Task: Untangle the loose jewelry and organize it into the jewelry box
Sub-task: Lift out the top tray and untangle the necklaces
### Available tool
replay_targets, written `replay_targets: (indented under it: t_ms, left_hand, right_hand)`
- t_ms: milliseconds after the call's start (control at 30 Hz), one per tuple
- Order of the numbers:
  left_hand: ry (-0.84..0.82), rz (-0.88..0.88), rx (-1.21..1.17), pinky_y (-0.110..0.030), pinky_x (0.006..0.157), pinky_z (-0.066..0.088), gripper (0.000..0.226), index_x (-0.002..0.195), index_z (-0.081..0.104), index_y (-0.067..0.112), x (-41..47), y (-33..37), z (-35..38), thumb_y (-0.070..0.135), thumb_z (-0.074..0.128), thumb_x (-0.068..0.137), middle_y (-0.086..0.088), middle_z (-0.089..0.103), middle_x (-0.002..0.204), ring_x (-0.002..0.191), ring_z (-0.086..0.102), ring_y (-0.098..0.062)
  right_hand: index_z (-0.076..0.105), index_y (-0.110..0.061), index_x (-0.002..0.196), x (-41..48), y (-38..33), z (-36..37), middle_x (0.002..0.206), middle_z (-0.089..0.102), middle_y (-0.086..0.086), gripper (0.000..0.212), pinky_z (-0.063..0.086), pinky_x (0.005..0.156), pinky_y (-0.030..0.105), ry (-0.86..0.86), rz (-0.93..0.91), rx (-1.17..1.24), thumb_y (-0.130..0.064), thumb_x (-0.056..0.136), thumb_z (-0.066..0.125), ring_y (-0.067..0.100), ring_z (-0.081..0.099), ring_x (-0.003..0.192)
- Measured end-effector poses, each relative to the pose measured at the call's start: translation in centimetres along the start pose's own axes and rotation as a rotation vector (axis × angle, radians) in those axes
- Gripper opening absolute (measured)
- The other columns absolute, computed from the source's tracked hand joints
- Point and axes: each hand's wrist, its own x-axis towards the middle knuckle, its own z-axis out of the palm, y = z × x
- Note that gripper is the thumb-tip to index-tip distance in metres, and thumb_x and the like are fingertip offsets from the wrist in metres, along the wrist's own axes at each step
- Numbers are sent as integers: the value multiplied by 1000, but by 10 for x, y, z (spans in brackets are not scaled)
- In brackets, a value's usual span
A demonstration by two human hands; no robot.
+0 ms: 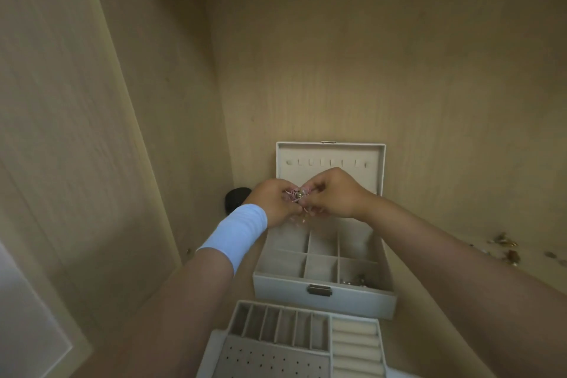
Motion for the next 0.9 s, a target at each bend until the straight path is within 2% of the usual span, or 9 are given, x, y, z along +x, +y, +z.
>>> replay_targets:
  t_ms: [100,200,333,400,500,600,733,833,900]
  left_hand:
    - [38,20,-82,-34,79,58,13,83,73,24,-3,21,2,13,74,75,-1,75,78,75,71,-18]
    - [25,43,-168,-38,75,61,9,79,74,18,-12,54,15,10,73,75,-7,74,73,66,70,-20]
    - [-73,102,-176,-42,79,60,4,79,74,14,-19,94,49,11,73,78,-10,75,73,75,73,-27]
    - [-113,131,-107,-42,80,59,3,78,74,18,-24,112,76,18,75,75,-6,75,71,78,73,-26]
    - [-203,153,-41,-41,78,59,12,75,74,18,-38,140,124,29,75,70,-4,73,69,75,72,-26]
    - [-349,193,42,-37,79,59,3,73,73,18,-56,163,173,21,72,75,-5,72,68,76,72,-26]
    - [-509,178,147,-29,86,55,16,92,76,20,-75,180,217,21,68,78,4,67,66,84,72,-24]
    - [-562,141,209,-28,87,54,14,90,73,22,-80,184,235,25,65,79,5,70,63,73,73,-16]
    - [-561,129,232,-30,89,55,17,93,72,24,-79,183,244,21,63,79,6,71,65,67,72,-13]
  right_hand:
    - [75,2,95,-19,-6,-16,65,71,5,13,57,58,26,73,-2,59,-2,83,77,14,66,58]
    - [75,-7,91,-48,-9,-40,73,71,9,10,52,61,31,142,7,46,-7,82,80,18,66,65]
    - [75,-13,80,-95,6,-77,70,71,8,11,53,66,33,193,19,19,-3,80,80,18,63,63]
    - [75,-10,80,-123,18,-95,72,70,10,9,52,69,34,192,55,-16,-3,79,81,17,60,66]
    - [74,-8,81,-173,42,-123,69,70,6,6,47,62,27,156,172,-128,-6,80,80,10,57,59]
    - [77,-12,75,-219,71,-142,70,72,12,8,48,62,31,87,283,-218,-5,79,77,13,59,57]
    - [76,-12,66,-262,106,-150,61,67,7,11,45,58,21,57,419,-311,-12,76,79,12,57,56]
    - [79,-11,73,-280,127,-150,74,75,13,8,49,63,25,51,474,-298,-18,77,80,15,63,66]
    - [78,-14,70,-287,136,-151,67,72,7,10,49,59,22,57,506,-312,-18,79,78,13,62,62]
